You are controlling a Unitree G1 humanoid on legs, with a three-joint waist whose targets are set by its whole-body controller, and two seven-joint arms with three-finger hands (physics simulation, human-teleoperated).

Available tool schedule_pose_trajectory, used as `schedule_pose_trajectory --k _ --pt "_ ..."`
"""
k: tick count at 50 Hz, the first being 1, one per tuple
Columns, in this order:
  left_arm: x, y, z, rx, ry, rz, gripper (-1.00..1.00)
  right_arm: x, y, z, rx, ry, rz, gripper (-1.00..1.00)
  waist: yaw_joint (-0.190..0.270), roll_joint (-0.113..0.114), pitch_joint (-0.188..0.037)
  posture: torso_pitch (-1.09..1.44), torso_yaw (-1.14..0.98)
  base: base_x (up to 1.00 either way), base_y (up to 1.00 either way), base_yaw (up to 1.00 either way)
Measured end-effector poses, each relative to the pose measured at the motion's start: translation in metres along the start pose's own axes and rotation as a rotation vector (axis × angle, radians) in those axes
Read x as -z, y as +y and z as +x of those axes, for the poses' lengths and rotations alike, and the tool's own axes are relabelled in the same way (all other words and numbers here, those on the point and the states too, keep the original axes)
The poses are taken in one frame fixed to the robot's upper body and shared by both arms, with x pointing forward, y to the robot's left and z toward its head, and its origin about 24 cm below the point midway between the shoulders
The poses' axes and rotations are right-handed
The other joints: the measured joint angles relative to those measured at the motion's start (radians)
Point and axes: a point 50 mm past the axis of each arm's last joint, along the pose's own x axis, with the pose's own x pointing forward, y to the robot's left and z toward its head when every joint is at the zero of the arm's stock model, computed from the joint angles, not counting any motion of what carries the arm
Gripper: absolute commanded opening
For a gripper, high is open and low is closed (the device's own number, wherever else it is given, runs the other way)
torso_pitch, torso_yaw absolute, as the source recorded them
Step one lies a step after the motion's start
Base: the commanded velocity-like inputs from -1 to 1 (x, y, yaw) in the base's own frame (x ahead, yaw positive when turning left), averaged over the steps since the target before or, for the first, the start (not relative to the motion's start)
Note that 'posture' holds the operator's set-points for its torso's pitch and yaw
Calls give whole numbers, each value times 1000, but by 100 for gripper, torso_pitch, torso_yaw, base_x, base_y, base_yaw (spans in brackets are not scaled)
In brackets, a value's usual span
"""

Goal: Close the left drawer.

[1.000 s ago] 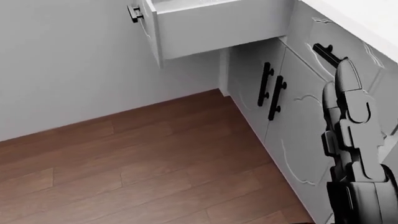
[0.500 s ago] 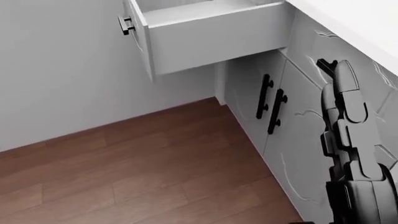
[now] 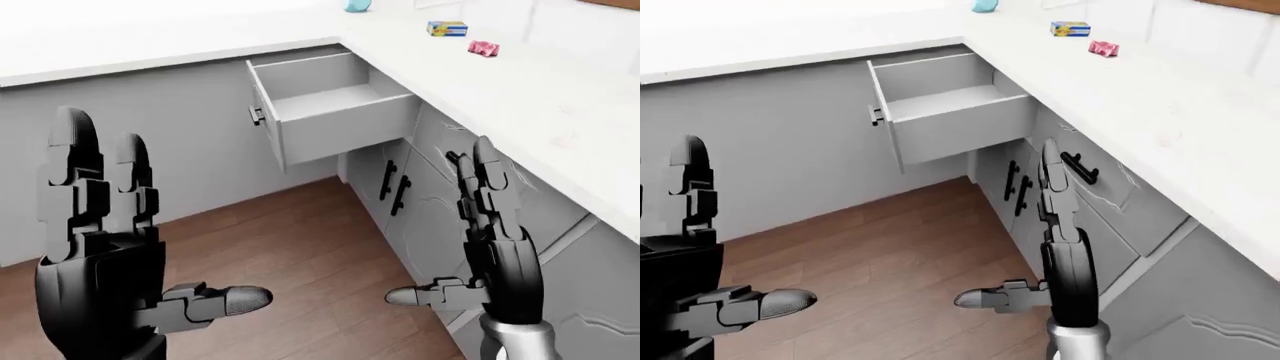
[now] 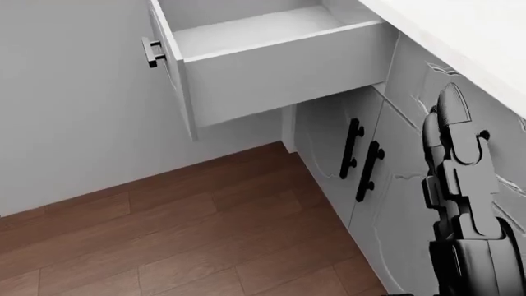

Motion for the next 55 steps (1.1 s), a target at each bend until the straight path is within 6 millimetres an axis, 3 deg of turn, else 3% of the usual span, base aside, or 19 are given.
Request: schedule_pose_trajectory --k 6,8,9,13,16,20,22,24,26,28,33,35,38,41,45,49,51,53,55 --pt "-7 0 0 0 -40 3 100 -8 0 1 -1 -46 4 100 -6 61 9 0 0 24 0 0" --pt "-8 -1 0 2 -44 3 100 -9 0 2 1 -52 3 100 -8 97 3 0 0 23 0 0" --pt "-8 0 1 -1 -45 10 100 -9 1 2 -1 -54 10 100 -1 102 -1 0 0 23 0 0" --pt "1 3 0 -21 5 17 100 -2 6 1 -27 -9 21 100 24 90 2 0 0 24 0 0" --pt "-3 2 1 -12 -15 13 100 -5 3 1 -16 -24 12 100 25 68 -3 0 0 24 0 0" --pt "-7 2 0 -9 -39 11 100 -10 3 2 -12 -54 14 100 34 23 0 0 0 24 0 0" --pt "-8 2 1 -9 -44 9 100 -10 3 2 -12 -58 14 100 30 -14 -8 0 0 24 0 0" --pt "-3 0 0 -4 -22 -8 100 -5 1 1 -7 -32 2 100 14 5 0 0 0 24 0 0" --pt "0 -1 0 3 -2 -7 100 0 0 0 -2 0 1 100 3 -5 -1 0 0 23 0 0" --pt "-1 0 0 -1 -4 -1 100 -1 0 0 -2 -3 2 100 1 4 -3 0 0 24 0 0" --pt "-7 0 0 1 -37 -4 100 -8 1 1 -4 -43 4 100 -7 64 7 0 0 24 0 0" --pt "-7 0 1 3 -43 -3 100 -9 1 1 -3 -48 3 100 -7 103 0 0 0 23 0 0" --pt "-1 3 0 -14 -11 13 100 -3 6 1 -23 -19 22 100 17 95 8 0 0 23 0 0" --pt "0 3 0 -16 -1 15 100 -1 5 0 -25 -6 16 100 25 86 -3 0 0 24 0 0" --pt "-6 2 0 -10 -35 12 100 -8 3 1 -13 -45 11 100 30 45 -2 0 0 23 0 0" --pt "-7 2 1 -11 -41 11 100 -11 2 2 -14 -58 10 100 29 -11 -8 0 0 24 0 0" --pt "-2 0 1 -4 -15 -3 100 -5 0 1 -8 -31 -2 100 14 6 1 0 0 24 0 0" --pt "0 -1 0 2 0 -2 100 -1 0 0 -3 -1 -3 100 3 -1 1 0 0 24 0 0" --pt "-2 0 1 -2 -8 2 100 -2 1 0 -6 -4 0 100 1 9 -1 0 0 25 0 0"
